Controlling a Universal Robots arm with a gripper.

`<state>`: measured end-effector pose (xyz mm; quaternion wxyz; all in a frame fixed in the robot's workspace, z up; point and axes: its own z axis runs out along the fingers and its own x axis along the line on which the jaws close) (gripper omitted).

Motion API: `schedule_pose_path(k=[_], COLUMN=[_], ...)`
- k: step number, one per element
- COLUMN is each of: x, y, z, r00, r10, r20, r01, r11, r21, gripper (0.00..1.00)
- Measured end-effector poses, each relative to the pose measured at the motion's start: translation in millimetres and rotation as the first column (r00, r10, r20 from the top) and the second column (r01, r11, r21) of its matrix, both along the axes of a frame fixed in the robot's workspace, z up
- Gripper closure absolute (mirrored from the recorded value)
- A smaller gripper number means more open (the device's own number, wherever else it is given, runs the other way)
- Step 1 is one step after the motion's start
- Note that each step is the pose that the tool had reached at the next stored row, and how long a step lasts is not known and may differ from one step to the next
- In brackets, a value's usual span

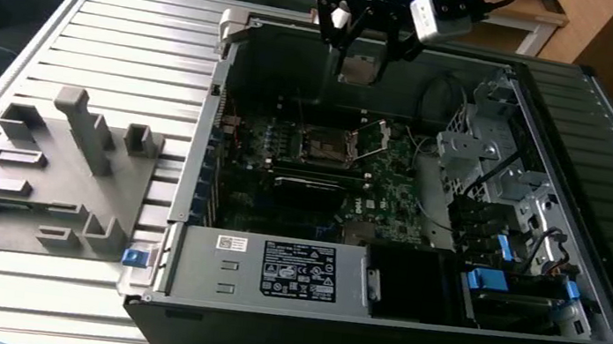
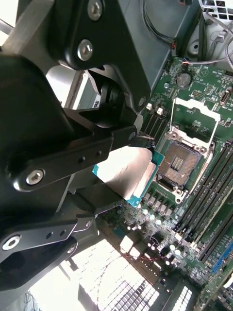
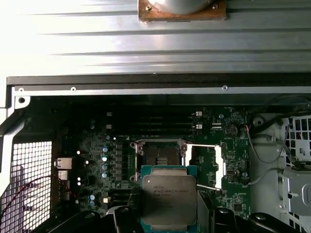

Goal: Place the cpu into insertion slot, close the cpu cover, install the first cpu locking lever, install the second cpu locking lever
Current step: 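Place the cpu into insertion slot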

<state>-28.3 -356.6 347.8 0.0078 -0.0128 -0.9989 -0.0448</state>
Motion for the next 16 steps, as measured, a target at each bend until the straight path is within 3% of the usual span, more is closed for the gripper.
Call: schedule_pose_path(k=[16], x=[0.0], y=[0.0], z=[-2.3], r00=[1.0000], r10=[0.000], r20=[0.0009], r01=[0.000], r11=[1.0000], r21=[0.0002], gripper=[0.46])
